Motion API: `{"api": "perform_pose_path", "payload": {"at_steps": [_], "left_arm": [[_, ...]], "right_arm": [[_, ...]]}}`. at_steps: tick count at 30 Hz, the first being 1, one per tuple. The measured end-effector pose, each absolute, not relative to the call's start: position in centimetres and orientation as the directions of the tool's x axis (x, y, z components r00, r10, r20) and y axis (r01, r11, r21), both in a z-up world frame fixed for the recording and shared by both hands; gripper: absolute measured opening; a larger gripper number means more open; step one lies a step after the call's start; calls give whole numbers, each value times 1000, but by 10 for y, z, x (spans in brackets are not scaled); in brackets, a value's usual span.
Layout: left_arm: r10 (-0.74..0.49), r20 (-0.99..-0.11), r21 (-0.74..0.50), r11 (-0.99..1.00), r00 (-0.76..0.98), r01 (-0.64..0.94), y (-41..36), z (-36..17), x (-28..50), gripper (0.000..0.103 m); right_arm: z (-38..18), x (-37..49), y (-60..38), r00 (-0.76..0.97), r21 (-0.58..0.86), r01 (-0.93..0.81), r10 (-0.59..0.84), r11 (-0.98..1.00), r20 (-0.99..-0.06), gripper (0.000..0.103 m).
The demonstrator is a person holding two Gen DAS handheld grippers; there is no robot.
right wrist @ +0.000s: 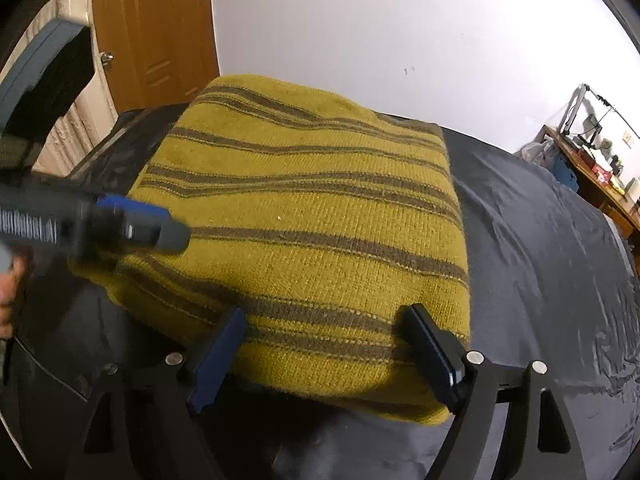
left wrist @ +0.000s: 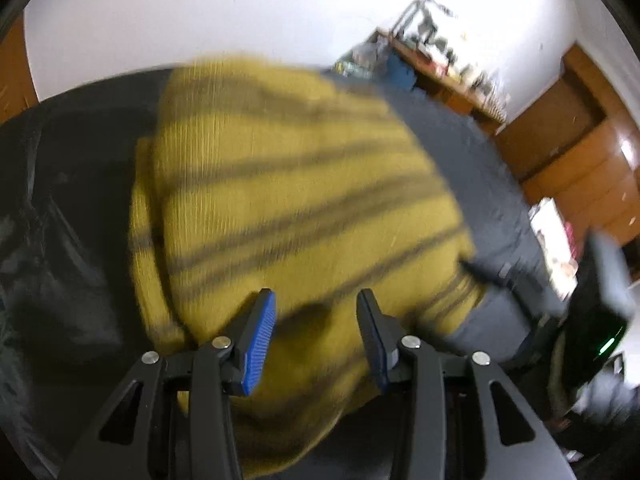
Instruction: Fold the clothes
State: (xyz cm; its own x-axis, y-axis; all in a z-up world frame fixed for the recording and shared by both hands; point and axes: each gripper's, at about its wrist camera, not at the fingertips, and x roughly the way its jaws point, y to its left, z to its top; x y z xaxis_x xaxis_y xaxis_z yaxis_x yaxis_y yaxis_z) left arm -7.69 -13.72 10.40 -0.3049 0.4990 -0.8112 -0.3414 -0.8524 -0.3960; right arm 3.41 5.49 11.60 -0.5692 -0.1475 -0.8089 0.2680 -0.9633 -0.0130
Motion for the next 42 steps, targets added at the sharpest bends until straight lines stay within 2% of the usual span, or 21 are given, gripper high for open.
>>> {"api": "perform_pose_path", "payload": {"at_steps": [1, 2, 3, 9, 16, 19, 24, 28, 32, 36, 40, 42], "left_arm": [[492, -801, -384, -859, -341, -339, -138, 114, -84, 65], [484, -792, -372, -866, -372, -334, -138, 123, -91, 72], [471, -793, -362, -875, -387, -322, -138, 128, -100, 72], [420, -839, -345, -902, -346, -258, -137, 111, -152, 72], [406, -850, -321, -904, -335, -280, -132, 87, -158, 72], [427, -840, -348, -898, -334, -270, -135, 89, -158, 72], [480, -807, -418, -876, -345, -242, -149, 117, -141, 73], [413, -838, -313, -899, -356, -306, -143, 134, -108, 74], [399, -867, -305, -899, -299, -314, -140, 115, -83, 74], [368, -888, -297, -917, -276, -266, -148, 88, -76, 74], [410, -876, -366, -908, -255, -205, -164, 68, -78, 74], [429, -866, -388, -901, -258, -196, -168, 69, -78, 74]], "right_arm": [[117, 34, 55, -568, -10, 267, -149, -964, -809, 84], [117, 34, 55, -567, -6, 267, -151, -964, -810, 84], [118, 35, 56, -565, -3, 266, -153, -964, -810, 84], [118, 39, 51, -573, -26, 269, -138, -963, -808, 85], [116, 39, 50, -586, -28, 264, -137, -964, -799, 85], [115, 39, 48, -592, -43, 266, -128, -963, -796, 86], [126, 31, 54, -557, 15, 251, -157, -968, -816, 86], [148, 30, 67, -590, 91, 182, -182, -979, -786, 86], [145, 34, 61, -588, 22, 219, -150, -976, -795, 86], [127, 36, 62, -559, 18, 225, -144, -974, -816, 87], [118, 37, 51, -559, -48, 289, -128, -956, -819, 97], [123, 31, 62, -555, -13, 269, -144, -963, -819, 98]]}}
